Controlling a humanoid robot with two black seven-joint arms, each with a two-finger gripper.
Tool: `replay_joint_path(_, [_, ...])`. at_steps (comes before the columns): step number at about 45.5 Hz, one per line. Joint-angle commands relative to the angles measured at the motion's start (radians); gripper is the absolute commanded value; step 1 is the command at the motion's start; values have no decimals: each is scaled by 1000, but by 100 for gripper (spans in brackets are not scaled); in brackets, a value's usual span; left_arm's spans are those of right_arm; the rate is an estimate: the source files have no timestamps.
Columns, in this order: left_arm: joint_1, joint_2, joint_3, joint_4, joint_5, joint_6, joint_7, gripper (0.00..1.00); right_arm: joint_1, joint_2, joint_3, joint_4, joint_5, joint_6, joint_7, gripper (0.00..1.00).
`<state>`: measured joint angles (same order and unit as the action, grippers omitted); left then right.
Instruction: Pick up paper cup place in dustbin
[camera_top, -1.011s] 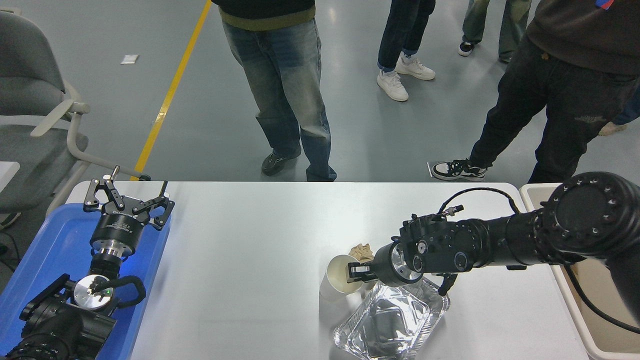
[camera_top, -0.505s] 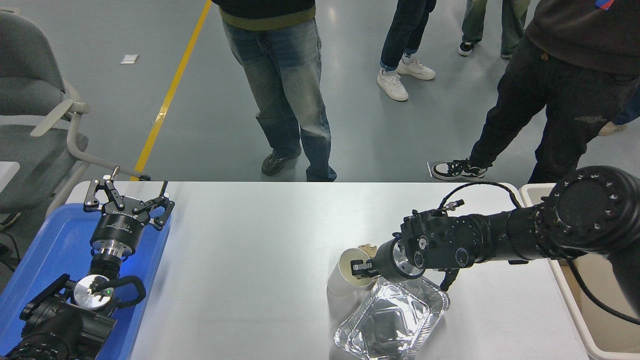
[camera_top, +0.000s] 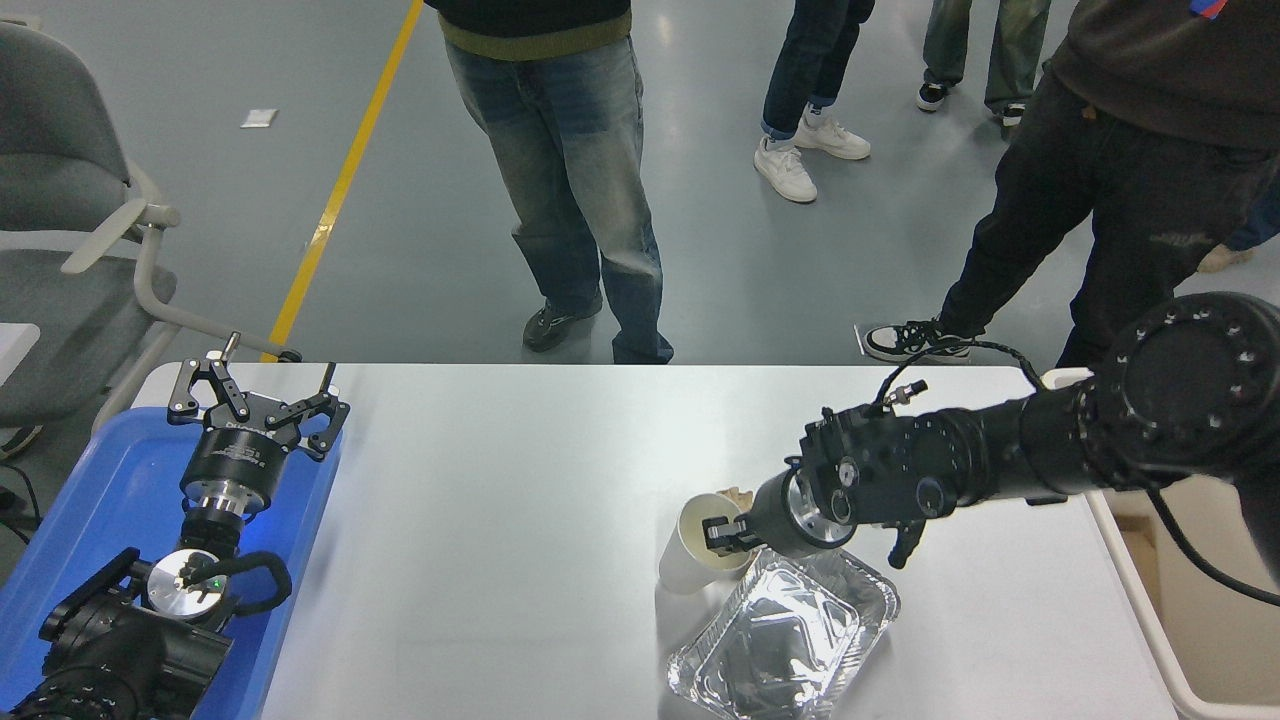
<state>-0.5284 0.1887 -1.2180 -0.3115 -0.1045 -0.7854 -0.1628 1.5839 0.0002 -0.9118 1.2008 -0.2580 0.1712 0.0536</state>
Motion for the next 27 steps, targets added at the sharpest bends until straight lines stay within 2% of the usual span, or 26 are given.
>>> replay_joint_path(1, [1, 0, 0, 0, 0, 0, 0, 99, 275, 0, -68, 181, 94, 53, 3, 0])
replay_joint_path(5, [1, 0, 0, 0, 0, 0, 0, 99, 422, 0, -96, 259, 124, 119, 5, 0])
replay_joint_path(9, [1, 2, 0, 0, 0, 0, 0, 99, 574, -57, -110, 327, 146, 204, 8, 0])
replay_joint_path(17, [1, 2, -2, 0, 0, 0, 0, 99, 866, -141, -131, 372, 149, 458, 9, 0])
replay_joint_path(27, [1, 2, -2, 0, 0, 0, -1, 99, 998, -151, -154, 385, 149, 545, 8, 0])
